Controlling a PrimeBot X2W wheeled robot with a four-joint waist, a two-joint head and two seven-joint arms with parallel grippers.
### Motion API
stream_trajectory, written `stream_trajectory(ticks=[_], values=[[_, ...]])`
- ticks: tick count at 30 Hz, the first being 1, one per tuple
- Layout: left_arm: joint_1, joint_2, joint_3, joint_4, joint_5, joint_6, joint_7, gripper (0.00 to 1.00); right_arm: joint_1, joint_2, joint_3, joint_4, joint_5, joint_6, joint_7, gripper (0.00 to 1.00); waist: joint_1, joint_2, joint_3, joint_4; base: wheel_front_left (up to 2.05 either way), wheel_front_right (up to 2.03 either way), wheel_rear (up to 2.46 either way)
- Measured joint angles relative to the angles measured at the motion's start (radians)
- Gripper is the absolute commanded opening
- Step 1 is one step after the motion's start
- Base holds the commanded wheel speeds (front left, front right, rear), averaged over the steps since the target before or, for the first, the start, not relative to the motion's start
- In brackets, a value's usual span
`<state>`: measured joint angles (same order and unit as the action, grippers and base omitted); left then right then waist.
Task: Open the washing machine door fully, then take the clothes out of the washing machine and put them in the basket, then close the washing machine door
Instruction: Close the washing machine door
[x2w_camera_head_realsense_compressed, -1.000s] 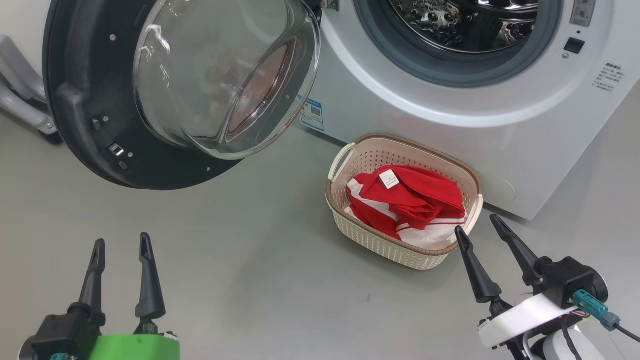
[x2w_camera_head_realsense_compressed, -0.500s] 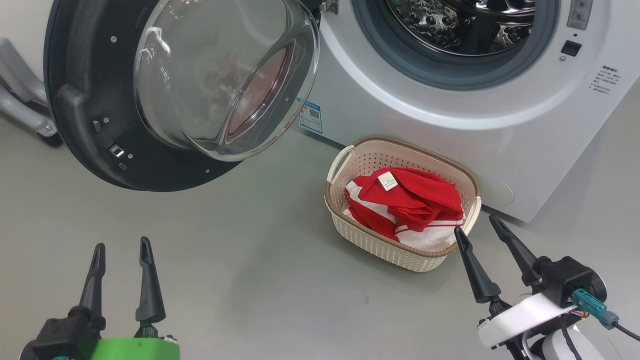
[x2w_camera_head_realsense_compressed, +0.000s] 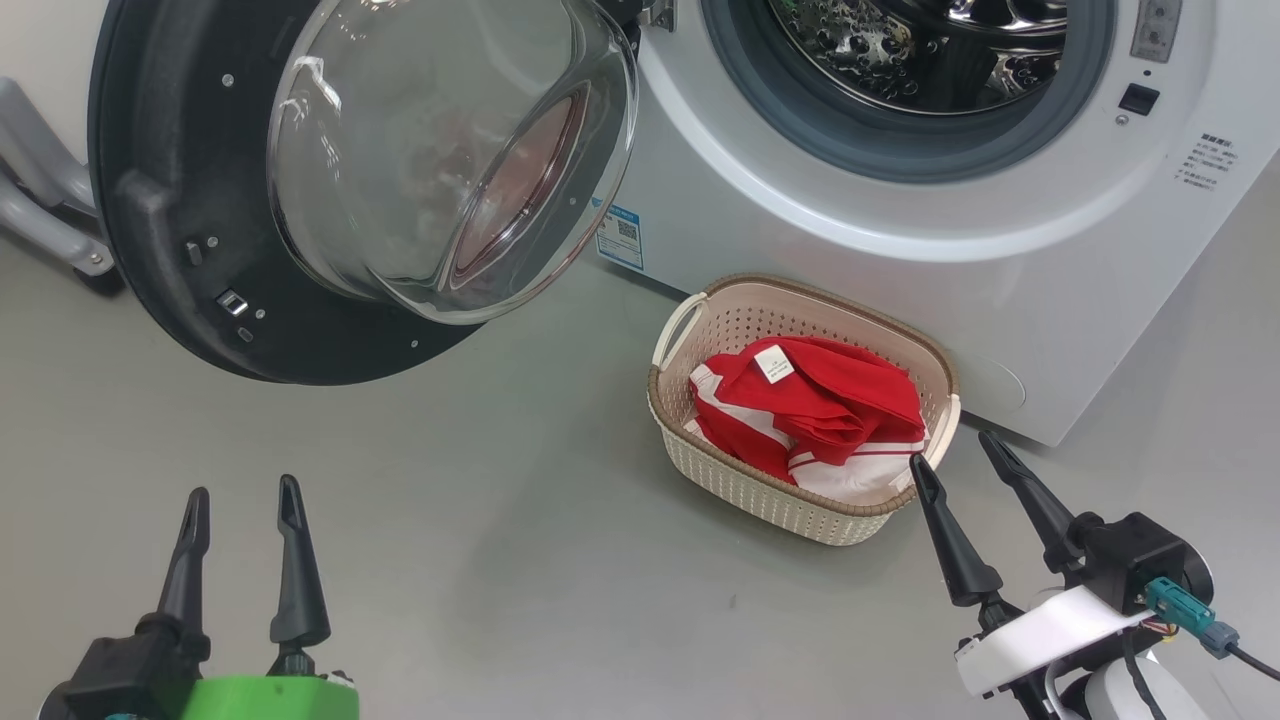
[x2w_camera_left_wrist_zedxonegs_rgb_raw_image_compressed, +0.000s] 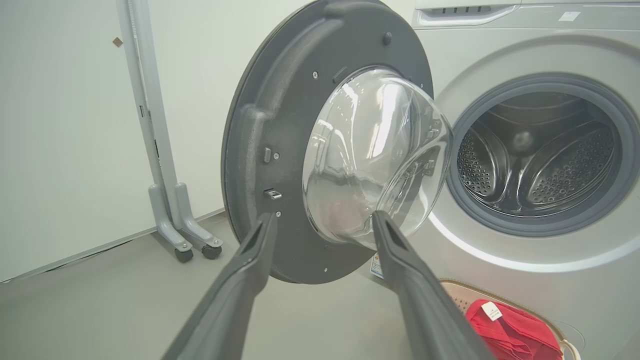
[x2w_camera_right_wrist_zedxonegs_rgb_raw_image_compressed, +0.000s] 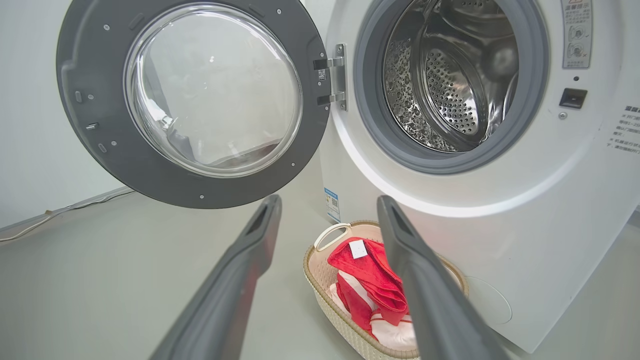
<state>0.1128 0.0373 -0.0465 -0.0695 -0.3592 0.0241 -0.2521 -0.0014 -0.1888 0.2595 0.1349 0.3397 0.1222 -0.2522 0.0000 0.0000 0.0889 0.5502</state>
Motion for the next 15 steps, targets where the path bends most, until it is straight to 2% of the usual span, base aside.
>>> stream_trajectory(ticks=[7, 8, 9, 10, 15], values=[[0.000, 0.000, 0.003, -0.005, 0.008, -0.001, 0.000, 1.00, 0.000, 0.001, 0.000, 0.001, 0.003, 0.000, 0.000, 1.00, 0.0000, 0.0000, 0.001, 0.000, 0.00, 0.00, 0.00], [0.000, 0.000, 0.003, -0.008, 0.010, -0.003, 0.000, 0.64, 0.000, 0.001, 0.000, 0.001, 0.003, 0.000, 0.000, 1.00, 0.0000, 0.0000, 0.002, 0.000, 0.00, 0.00, 0.00], [0.000, 0.000, 0.003, -0.010, 0.010, -0.003, 0.000, 0.05, 0.000, 0.001, 0.000, 0.001, 0.003, 0.000, 0.000, 1.00, 0.0000, 0.0000, 0.003, 0.000, 0.00, 0.00, 0.00], [0.000, 0.000, 0.003, -0.012, 0.010, -0.003, 0.000, 0.00, 0.000, 0.001, 0.000, 0.001, 0.003, 0.000, 0.000, 1.00, 0.0000, 0.0000, 0.003, 0.000, 0.00, 0.00, 0.00], [0.000, 0.000, 0.004, -0.026, 0.010, -0.005, 0.000, 0.00, 0.000, 0.000, 0.000, -0.002, 0.003, 0.000, 0.000, 1.00, 0.0000, 0.0000, 0.015, 0.001, 0.00, 0.00, 0.00]])
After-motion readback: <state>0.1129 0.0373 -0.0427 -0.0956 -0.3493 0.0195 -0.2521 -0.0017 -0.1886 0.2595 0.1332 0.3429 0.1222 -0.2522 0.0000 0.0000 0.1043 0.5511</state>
